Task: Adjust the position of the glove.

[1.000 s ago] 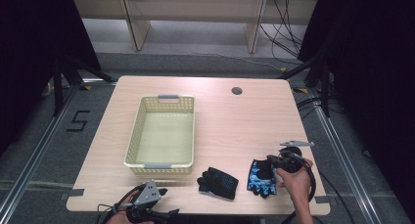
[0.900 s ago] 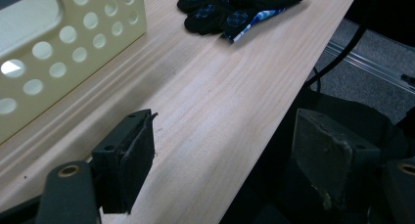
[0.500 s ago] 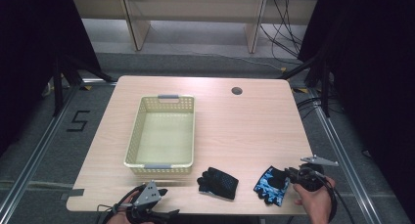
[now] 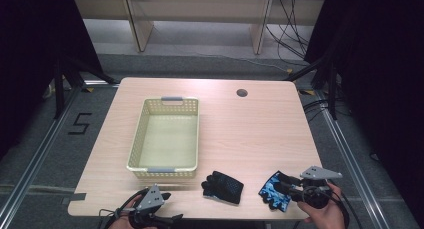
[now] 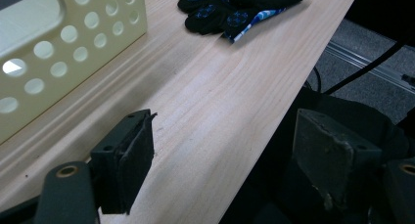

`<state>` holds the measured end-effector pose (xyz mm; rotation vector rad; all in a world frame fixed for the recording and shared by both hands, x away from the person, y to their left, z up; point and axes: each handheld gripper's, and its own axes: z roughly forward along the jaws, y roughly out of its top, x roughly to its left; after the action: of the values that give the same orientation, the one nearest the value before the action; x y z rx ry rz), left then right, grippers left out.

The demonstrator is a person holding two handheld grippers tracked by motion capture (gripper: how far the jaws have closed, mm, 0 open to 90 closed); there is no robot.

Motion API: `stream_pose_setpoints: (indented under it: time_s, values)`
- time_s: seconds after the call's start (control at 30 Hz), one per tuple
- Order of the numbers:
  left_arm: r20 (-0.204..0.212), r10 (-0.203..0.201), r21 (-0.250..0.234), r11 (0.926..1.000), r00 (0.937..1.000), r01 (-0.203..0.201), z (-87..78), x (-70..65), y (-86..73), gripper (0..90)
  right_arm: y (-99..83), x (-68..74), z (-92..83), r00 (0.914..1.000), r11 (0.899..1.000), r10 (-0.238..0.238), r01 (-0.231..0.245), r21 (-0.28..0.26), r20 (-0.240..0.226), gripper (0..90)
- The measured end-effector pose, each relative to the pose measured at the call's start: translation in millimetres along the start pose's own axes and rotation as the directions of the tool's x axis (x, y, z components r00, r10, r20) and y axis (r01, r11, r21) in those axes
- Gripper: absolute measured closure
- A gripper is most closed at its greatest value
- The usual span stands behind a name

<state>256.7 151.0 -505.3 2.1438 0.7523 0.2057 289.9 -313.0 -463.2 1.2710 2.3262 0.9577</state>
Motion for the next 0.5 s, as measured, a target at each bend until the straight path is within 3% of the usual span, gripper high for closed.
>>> stream_pose_setpoints:
  time_s: [0.13, 0.23, 0.27, 0.3, 0.33, 0.37, 0.4, 0.43, 0.47, 0.5]
  values:
    - [-0.002, 0.002, 0.000, 1.0000, 1.0000, -0.002, -0.3, 0.1, 0.1, 22.9, -1.0, 3.2, 6.0, 0.9984, 0.997, -0.044, 0.046, 0.062, -0.035, 61.8]
    - [0.006, -0.001, 0.001, 1.0000, 1.0000, 0.001, -0.1, -0.3, -0.2, 22.9, -1.8, 4.9, 10.7, 0.9950, 0.994, -0.076, 0.081, 0.076, -0.065, 61.5]
    - [0.007, 0.000, 0.003, 1.0000, 1.0000, 0.000, -0.1, -0.3, -0.3, 22.9, -2.3, 4.8, 11.9, 0.9944, 0.994, -0.080, 0.085, 0.075, -0.069, 61.7]
    - [0.004, -0.001, 0.002, 1.0000, 1.0000, 0.001, 0.1, -0.2, -0.3, 22.9, -2.8, 6.7, 11.8, 0.9957, 0.994, -0.051, 0.058, 0.094, -0.077, 61.8]
    - [0.002, 0.009, 0.004, 0.9999, 1.0000, -0.009, -0.2, 0.4, -0.1, 22.9, -4.9, 4.1, 16.1, 0.9940, 0.994, -0.079, 0.084, 0.067, -0.076, 61.9]
    - [0.002, 0.030, 0.004, 0.9996, 0.9996, -0.030, -0.5, 1.3, 0.3, 22.9, -4.5, 3.1, 15.1, 0.9932, 0.991, -0.084, 0.092, 0.096, -0.081, 62.0]
    - [0.001, 0.030, 0.004, 0.9995, 0.9996, -0.030, -0.5, 1.3, 0.3, 22.9, -5.2, 3.2, 16.3, 0.9936, 0.991, -0.076, 0.085, 0.099, -0.084, 62.0]
    - [0.002, 0.020, 0.004, 0.9998, 0.9998, -0.020, -0.3, 0.9, 0.2, 22.9, -7.6, 3.9, 21.5, 0.9935, 0.995, -0.079, 0.084, 0.061, -0.082, 62.3]
    - [0.000, 0.000, 0.004, 1.0000, 1.0000, 0.000, 0.1, 0.0, -0.3, 22.9, -7.0, 5.5, 19.9, 0.9930, 0.992, -0.066, 0.076, 0.099, -0.098, 62.6]
    - [0.003, 0.017, -0.006, 0.9998, 0.9999, -0.017, 0.8, 0.3, 0.0, 22.9, -7.3, 4.7, 22.6, 0.9913, 0.991, -0.086, 0.095, 0.089, -0.099, 62.6]
